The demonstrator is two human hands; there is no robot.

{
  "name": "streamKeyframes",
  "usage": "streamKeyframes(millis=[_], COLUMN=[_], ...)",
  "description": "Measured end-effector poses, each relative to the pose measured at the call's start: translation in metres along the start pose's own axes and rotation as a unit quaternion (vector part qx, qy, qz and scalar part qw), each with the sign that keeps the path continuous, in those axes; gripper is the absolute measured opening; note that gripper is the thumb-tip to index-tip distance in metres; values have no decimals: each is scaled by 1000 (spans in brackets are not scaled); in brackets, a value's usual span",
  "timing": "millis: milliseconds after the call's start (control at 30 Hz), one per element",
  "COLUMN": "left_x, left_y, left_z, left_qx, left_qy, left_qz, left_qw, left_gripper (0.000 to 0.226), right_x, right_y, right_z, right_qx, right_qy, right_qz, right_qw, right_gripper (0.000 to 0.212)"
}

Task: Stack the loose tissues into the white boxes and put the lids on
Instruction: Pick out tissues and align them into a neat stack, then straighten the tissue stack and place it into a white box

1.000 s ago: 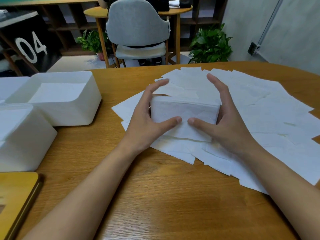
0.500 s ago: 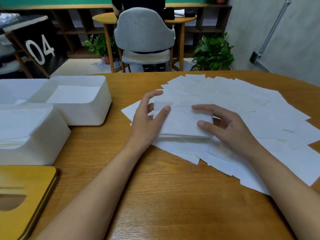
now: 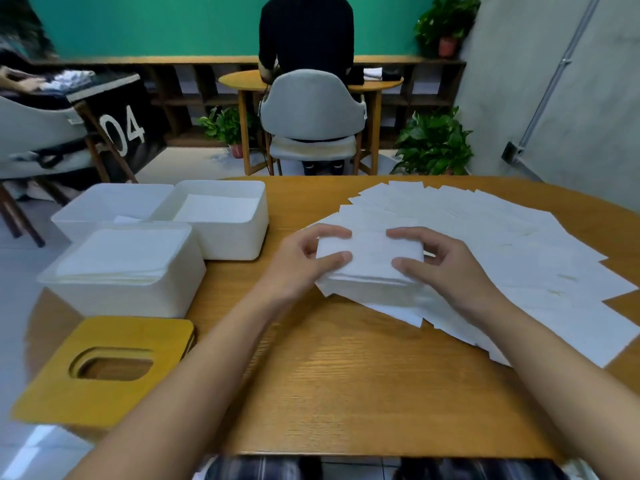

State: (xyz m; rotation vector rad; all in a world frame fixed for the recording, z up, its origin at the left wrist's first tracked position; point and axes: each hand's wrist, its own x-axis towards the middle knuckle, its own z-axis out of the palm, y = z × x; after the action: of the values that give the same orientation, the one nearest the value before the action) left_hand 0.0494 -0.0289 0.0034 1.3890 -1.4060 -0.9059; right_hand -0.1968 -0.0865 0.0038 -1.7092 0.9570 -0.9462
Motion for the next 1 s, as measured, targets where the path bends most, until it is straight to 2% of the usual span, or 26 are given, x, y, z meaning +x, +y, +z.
streamKeyframes(millis=[233,500,667,800,1000], left_x=[-25,-16,5,29,62], left_y=[18,11,3,-2,-9], left_z=[-75,-164,-206,-232,-249], left_qx=[88,78,100,167,326], left_qy=[19,120,138,158,118], left_qz=[-8,-14,-40,-61,-64], left_qw=[996,990,985,971,936], left_gripper=[27,31,27,31,37], right_x=[13,66,111,142,175], right_y=[-44,-86,-94,-92,-87], right_z=[58,131,164,180,194], right_qx=[-50,-42,-78,-127,-257], right_qy=[-10,-13,-27,-47,-93], right_qz=[8,-11,-2,-7,-10], right_qw=[999,999,997,991,962], right_gripper=[44,53,56,60,64])
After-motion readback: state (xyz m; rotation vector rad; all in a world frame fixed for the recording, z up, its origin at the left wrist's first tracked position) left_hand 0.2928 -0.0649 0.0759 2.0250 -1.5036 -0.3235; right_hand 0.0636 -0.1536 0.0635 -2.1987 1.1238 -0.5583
